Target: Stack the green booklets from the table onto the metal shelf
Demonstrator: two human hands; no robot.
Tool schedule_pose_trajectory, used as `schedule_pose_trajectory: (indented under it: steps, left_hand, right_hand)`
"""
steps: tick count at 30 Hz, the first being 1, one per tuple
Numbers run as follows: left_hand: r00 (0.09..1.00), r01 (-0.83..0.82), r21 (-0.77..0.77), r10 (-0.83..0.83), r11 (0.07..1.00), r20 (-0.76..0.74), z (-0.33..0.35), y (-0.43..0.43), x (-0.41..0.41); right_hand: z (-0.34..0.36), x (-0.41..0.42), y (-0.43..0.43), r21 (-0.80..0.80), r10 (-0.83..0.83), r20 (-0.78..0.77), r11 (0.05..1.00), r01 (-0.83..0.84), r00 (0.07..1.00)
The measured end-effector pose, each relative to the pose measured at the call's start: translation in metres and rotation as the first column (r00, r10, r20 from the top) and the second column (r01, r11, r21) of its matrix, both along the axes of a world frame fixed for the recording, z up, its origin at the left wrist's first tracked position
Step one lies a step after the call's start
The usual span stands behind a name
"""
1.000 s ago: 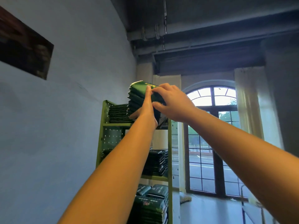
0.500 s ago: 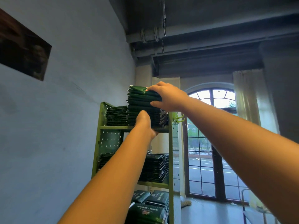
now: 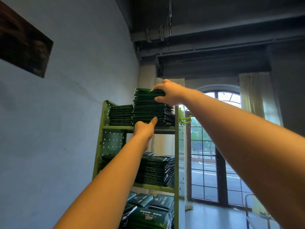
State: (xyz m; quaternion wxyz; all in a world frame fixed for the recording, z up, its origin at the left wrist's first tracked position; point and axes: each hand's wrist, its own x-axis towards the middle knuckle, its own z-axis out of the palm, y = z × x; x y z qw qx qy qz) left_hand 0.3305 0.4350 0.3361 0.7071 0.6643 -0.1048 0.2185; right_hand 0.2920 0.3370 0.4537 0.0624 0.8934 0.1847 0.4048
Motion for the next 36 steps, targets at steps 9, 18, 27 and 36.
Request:
schedule_pose_trajectory:
  steps: [9, 18, 27, 36]
  left_hand:
    - [0.748, -0.602, 0.437, 0.28, 0.668, 0.602, -0.007, -0.007, 0.029]
    - [0.759, -0.601, 0.433, 0.309, 0.672, 0.574, -0.006, -0.022, 0.045]
    - [0.747, -0.628, 0.437, 0.342, 0.644, 0.57, -0.007, -0.029, 0.047]
    - [0.74, -0.64, 0.442, 0.351, 0.629, 0.574, -0.005, -0.032, 0.045]
  right_hand:
    - [0.012, 0.022, -0.001, 0.021, 0.007, 0.024, 1.0, -0.007, 1.0]
    - [0.003, 0.039, -0.003, 0.061, 0.044, 0.157, 0.997, -0.055, 0.987]
    - [-0.003, 0.053, -0.003, 0.128, 0.039, 0.236, 0.989, -0.071, 0.971]
    - [0.002, 0.051, -0.006, 0.172, -0.022, 0.231, 0.985, -0.019, 0.973]
